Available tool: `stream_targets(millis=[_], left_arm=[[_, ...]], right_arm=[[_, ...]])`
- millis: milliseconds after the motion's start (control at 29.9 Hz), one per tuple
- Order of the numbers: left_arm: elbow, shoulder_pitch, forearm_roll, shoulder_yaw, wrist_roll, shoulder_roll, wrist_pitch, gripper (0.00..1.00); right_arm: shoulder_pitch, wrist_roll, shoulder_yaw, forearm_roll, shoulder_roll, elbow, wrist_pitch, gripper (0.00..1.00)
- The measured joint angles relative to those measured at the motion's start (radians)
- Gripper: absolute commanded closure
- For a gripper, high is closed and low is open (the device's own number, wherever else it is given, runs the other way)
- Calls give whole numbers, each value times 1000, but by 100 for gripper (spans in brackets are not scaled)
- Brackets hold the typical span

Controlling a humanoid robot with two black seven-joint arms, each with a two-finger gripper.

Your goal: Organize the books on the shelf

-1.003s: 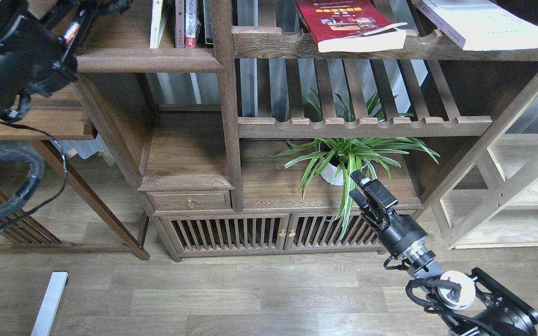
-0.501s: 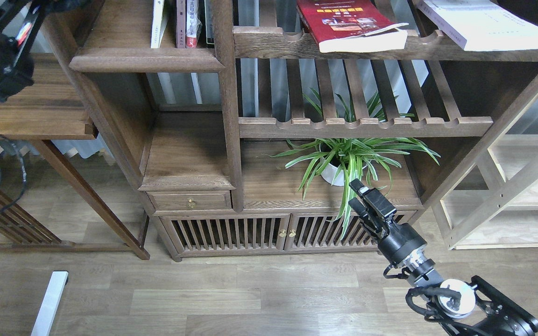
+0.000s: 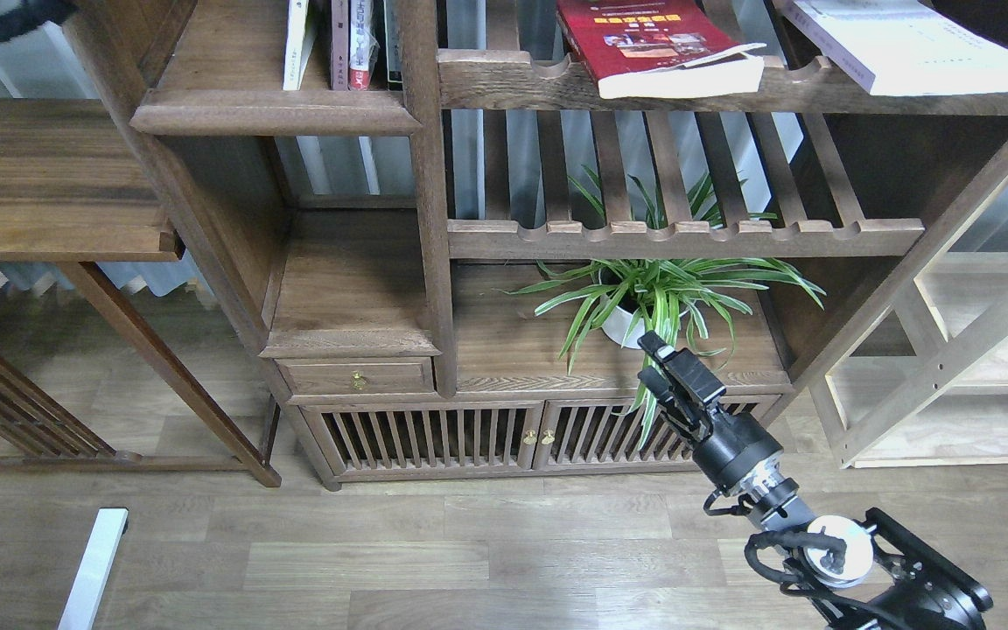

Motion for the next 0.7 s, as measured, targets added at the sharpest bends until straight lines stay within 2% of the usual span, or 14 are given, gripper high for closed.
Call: stream_targets(millis=[134, 368, 501, 602, 702], left_arm=[[-23, 29, -2, -71, 0, 1, -88, 61], [-44, 126, -60, -181, -10, 1, -345, 62], [-44, 175, -161, -193, -71, 0, -467, 51], [-42, 225, -224, -194, -138, -4, -564, 50], [-42, 295, -290, -194, -185, -11, -656, 50]], right_arm=[[-3, 4, 26, 0, -5, 0, 0, 6], [-3, 7, 78, 1, -5, 0, 0, 5], [-3, 7, 129, 1, -2, 0, 0, 5], [-3, 8, 172, 4, 6, 4, 0, 3], [-4, 11, 216, 8, 31, 12, 0, 2]])
